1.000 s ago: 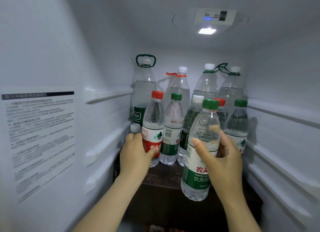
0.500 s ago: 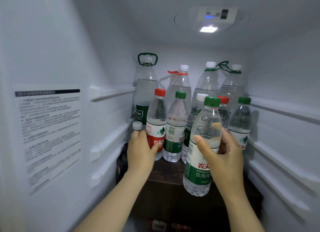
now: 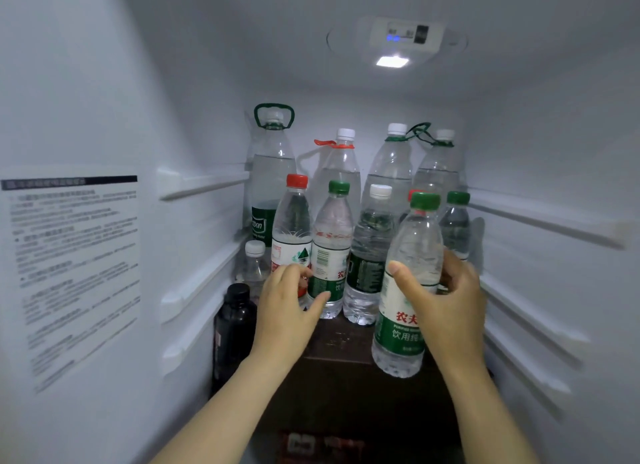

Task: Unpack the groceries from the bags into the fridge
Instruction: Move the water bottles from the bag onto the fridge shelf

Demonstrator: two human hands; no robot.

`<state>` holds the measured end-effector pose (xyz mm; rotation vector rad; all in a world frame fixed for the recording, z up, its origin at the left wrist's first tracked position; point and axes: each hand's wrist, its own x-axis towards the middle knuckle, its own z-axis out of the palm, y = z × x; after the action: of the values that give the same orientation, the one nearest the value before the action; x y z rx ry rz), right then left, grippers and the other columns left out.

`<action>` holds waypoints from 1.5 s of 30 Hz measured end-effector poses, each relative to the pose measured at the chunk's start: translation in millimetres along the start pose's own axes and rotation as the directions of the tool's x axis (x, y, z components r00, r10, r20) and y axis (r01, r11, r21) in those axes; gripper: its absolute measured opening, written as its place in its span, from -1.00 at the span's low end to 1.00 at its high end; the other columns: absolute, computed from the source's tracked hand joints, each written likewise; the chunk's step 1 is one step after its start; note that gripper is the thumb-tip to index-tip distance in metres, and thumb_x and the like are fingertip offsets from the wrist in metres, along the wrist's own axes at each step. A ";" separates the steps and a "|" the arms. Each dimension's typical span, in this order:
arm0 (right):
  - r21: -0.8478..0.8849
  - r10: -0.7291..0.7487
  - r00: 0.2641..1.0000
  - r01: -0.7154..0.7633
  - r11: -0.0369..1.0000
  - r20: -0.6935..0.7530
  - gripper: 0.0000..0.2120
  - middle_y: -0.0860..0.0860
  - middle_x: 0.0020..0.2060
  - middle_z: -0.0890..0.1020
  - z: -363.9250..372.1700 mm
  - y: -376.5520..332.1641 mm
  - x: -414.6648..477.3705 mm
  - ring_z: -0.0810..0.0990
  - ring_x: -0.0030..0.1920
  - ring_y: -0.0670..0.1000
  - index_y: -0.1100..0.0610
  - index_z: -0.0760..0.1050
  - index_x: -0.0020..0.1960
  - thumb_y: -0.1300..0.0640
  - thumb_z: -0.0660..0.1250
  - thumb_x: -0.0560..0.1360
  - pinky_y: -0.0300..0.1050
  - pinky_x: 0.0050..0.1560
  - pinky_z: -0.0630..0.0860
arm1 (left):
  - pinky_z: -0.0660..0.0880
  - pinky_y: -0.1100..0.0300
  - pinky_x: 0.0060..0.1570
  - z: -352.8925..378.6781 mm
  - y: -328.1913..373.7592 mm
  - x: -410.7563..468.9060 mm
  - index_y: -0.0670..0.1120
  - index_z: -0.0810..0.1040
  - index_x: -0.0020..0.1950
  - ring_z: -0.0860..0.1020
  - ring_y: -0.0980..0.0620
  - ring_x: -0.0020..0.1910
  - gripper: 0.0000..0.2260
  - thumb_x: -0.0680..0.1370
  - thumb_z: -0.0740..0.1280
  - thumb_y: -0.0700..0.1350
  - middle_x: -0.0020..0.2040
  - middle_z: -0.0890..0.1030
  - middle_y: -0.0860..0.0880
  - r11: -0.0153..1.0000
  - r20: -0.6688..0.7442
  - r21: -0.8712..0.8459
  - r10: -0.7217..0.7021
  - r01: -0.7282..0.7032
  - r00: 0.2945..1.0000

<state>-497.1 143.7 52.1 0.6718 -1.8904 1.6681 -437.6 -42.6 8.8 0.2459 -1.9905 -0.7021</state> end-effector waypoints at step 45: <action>-0.668 0.061 0.998 -0.027 0.744 0.028 -0.50 -0.04 0.28 0.52 -66.7 -12.5 -64.3 0.46 0.27 -0.05 0.04 0.43 0.38 0.08 0.44 0.46 -0.27 0.18 0.31 | 0.45 0.27 0.10 -17.5 25.8 -46.6 0.07 0.51 0.17 0.49 0.24 0.07 -0.73 0.49 0.39 -0.09 0.03 0.50 0.24 0.976 0.273 -0.217 0.060 0.001 0.960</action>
<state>-437.1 210.0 24.6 0.3611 -2.3459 0.8649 -396.1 -7.4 -4.6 -0.0148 -2.1551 -0.9690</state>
